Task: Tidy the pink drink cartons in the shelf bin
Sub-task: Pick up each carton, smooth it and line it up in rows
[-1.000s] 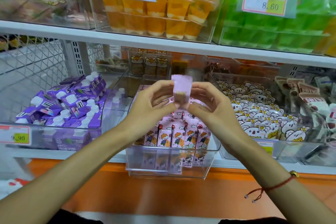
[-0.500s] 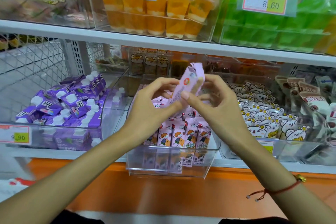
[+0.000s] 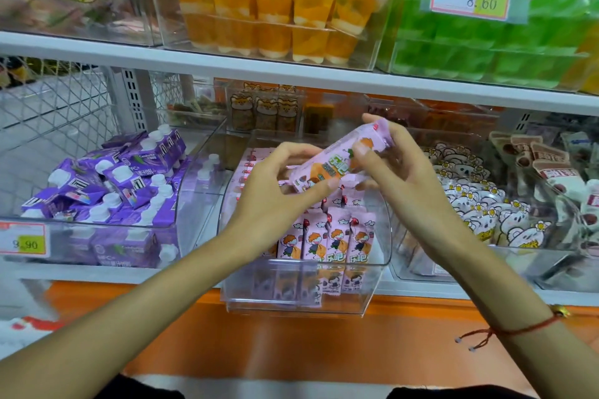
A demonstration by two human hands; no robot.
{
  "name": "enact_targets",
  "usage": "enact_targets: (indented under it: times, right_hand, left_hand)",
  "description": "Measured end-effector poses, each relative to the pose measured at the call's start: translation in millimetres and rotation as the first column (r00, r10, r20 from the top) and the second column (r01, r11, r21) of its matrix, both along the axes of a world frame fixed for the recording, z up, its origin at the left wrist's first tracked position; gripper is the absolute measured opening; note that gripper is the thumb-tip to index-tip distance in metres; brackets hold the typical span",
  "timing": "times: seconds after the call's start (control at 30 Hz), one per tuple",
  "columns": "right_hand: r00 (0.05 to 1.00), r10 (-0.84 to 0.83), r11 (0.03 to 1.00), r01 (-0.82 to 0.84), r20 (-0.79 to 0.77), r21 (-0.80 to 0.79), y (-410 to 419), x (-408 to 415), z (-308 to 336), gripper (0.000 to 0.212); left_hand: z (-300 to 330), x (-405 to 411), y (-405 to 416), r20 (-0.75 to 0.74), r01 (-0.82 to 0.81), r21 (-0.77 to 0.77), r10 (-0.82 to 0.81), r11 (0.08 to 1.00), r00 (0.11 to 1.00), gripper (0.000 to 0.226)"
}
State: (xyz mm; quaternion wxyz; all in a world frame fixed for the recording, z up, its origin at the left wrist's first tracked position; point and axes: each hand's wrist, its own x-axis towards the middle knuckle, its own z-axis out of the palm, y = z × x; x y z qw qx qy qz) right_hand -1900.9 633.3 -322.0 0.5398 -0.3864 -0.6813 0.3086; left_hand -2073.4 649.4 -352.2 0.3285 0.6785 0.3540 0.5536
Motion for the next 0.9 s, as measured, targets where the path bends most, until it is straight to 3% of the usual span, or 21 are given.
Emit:
enact_targets:
  times: [0.13,0.23,0.33,0.4,0.47,0.63,0.77,0.83,0.9]
  right_hand:
    - [0.984,-0.165,0.974,0.153,0.061,0.166,1.9,3.8,5.7,0.036]
    - [0.917,-0.399,0.875,0.388,-0.023,0.29,6.9,18.1,12.0,0.031]
    - [0.858,-0.51,0.804,0.5,-0.061,0.323,9.1,27.0,11.8,0.033]
    - [0.851,-0.525,0.809,0.494,0.015,0.319,10.3,25.5,8.5,0.036]
    - [0.856,-0.501,0.84,0.446,0.125,0.31,11.9,19.8,4.6,0.036]
    - [0.8,-0.376,0.922,0.273,0.467,0.276,15.6,12.6,0.0,0.035]
    - [0.752,-0.253,0.965,0.156,0.609,0.21,22.1,11.4,-1.8,0.034]
    - [0.654,-0.276,0.959,0.136,0.704,0.249,26.5,8.3,-5.9,0.031]
    - [0.483,-0.329,0.943,0.125,0.812,0.307,30.1,3.7,-9.9,0.03]
  left_hand:
    - [-11.1,7.7,4.2,-0.037,-0.131,0.041,0.132,0.991,0.991,0.053]
    - [-15.5,9.2,12.0,-0.231,-0.231,0.013,0.227,0.973,0.946,0.051]
    - [-19.9,10.2,14.7,-0.484,-0.17,0.061,0.178,0.984,0.857,0.038]
    - [-23.9,11.8,13.8,-0.631,-0.119,0.11,0.162,0.987,0.759,0.039]
    - [-25.5,11.0,12.0,-0.664,-0.104,0.118,0.156,0.988,0.731,0.033]
    - [-26.3,1.0,9.2,-0.59,-0.102,0.07,0.124,0.992,0.798,0.02]
    - [-26.0,-2.1,6.1,-0.556,-0.085,0.03,0.087,0.996,0.827,0.016]
    - [-26.5,-2.0,5.5,-0.557,-0.108,0.041,0.113,0.993,0.823,0.015]
    - [-27.5,-1.0,5.5,-0.558,-0.135,0.051,0.14,0.99,0.818,0.014]
